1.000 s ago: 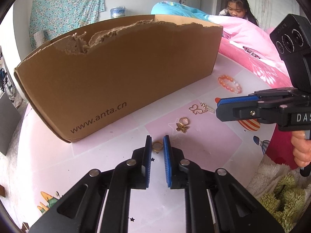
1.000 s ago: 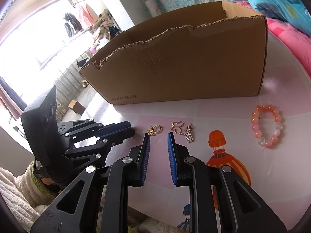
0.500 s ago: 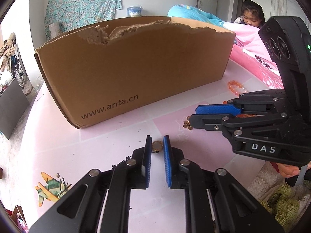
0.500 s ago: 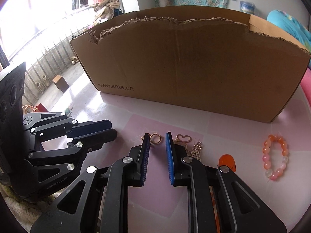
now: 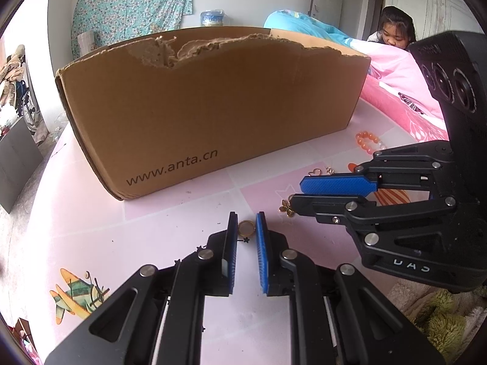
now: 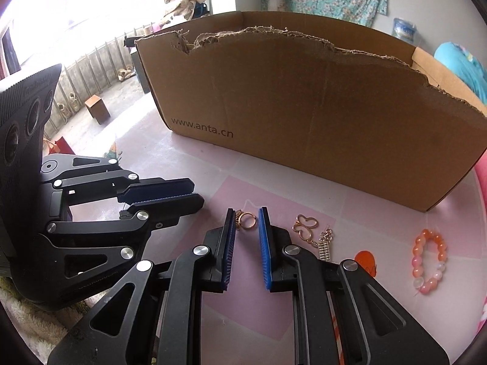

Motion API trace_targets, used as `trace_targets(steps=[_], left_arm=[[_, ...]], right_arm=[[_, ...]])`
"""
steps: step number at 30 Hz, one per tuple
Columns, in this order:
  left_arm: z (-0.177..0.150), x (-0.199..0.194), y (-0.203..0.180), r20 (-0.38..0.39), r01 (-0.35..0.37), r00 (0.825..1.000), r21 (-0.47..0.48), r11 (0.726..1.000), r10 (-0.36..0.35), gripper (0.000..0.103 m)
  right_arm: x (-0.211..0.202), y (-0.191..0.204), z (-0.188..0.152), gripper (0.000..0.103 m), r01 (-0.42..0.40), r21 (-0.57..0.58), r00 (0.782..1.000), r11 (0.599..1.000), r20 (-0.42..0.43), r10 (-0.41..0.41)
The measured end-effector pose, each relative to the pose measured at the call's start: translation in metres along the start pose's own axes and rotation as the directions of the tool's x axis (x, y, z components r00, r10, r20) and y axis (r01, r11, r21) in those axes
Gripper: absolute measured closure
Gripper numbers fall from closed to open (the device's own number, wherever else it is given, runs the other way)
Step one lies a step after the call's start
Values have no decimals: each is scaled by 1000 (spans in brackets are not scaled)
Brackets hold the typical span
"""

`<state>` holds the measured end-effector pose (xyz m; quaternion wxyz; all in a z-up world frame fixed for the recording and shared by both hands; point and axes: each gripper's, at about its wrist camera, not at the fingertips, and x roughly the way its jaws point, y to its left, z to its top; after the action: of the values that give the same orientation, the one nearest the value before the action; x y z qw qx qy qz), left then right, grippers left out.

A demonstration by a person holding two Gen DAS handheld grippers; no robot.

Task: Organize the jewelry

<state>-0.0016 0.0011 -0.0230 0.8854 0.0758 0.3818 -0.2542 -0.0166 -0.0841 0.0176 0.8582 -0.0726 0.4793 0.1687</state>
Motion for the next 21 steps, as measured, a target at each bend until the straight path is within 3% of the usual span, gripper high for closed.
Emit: trace_targets(steps=[10,21], left_arm=[[-1,-2,3,3,7,1000,-4,1000,-7,92],[-2,-2,2,9,4,1000,3,1000,-4,92]], right_arm=[[5,4,8,88,-28,-119,999,992,-33,24],[5,-18,9,97,-110,38,994,993,-17,111]])
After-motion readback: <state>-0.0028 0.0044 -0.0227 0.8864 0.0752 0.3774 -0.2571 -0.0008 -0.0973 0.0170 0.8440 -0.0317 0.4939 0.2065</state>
